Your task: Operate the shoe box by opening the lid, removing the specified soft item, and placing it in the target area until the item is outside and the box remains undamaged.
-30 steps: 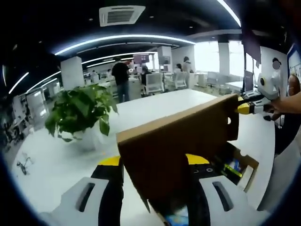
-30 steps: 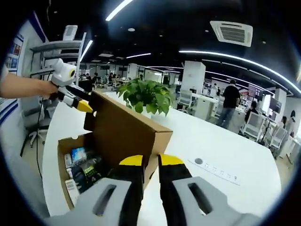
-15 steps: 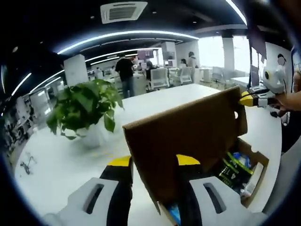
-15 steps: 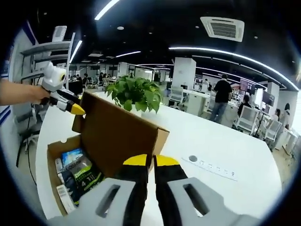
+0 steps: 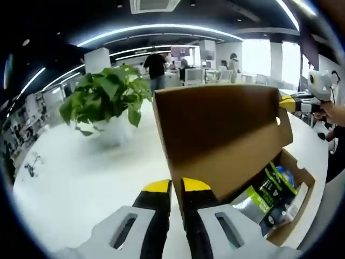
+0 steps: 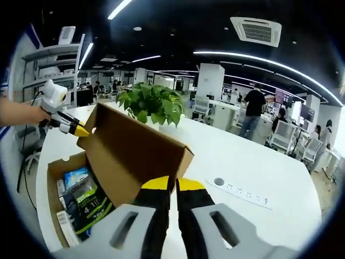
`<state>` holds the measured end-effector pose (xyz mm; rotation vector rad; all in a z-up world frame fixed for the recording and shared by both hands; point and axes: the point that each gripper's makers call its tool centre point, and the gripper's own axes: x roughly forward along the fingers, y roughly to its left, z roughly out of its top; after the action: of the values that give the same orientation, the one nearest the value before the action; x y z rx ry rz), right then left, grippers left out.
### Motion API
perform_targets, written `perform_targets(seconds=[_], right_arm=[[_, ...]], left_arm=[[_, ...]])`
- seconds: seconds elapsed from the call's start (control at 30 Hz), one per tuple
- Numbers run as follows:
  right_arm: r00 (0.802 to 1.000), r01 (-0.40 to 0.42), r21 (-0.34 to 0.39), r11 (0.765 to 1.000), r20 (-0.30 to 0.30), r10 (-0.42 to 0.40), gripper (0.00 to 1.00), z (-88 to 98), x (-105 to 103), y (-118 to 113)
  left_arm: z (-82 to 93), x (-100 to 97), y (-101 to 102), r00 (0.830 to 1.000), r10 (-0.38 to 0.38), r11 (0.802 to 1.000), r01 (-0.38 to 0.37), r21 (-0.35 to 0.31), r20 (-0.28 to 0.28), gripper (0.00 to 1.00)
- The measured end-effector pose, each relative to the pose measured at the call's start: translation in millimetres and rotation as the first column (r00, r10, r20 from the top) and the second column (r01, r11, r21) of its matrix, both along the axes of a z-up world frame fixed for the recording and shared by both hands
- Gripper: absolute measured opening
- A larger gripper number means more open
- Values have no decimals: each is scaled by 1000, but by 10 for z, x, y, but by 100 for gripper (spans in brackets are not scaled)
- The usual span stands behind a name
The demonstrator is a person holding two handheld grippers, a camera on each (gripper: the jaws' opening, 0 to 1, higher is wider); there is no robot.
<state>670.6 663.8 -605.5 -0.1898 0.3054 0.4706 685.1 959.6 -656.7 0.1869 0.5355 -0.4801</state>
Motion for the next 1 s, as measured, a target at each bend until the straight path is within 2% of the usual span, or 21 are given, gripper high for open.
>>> perform_targets(seconds=[0.07, 0.23, 0.43, 0.73, 0.9, 1.0], right_arm=[[1000, 4, 11, 1000, -11, -4, 2, -18, 32, -11], [999, 11, 28, 1000, -39, -10, 2, -105, 139, -32], [997, 18, 41, 999, -72, -15, 3, -194, 148, -36], [992, 6, 45, 999, -128, 0, 4, -480, -85, -18], [986, 22, 72, 997, -164, -10, 6, -584, -215, 1], [985, 20, 65, 998, -172, -9, 6, -641, -293, 19]], left_arm=[[3, 19, -14, 1000, 6, 1000, -6, -14, 3, 1], [-38, 92, -31, 1000, 18, 1000, -18, -3, 0, 0], [-75, 140, -20, 1000, 24, 1000, -24, 12, 3, 0], [-99, 195, -26, 999, 37, 999, -37, 14, 11, 0], [-128, 244, -37, 999, 34, 999, -34, 25, 3, 0], [-148, 261, -44, 999, 33, 999, -33, 28, -2, 0]])
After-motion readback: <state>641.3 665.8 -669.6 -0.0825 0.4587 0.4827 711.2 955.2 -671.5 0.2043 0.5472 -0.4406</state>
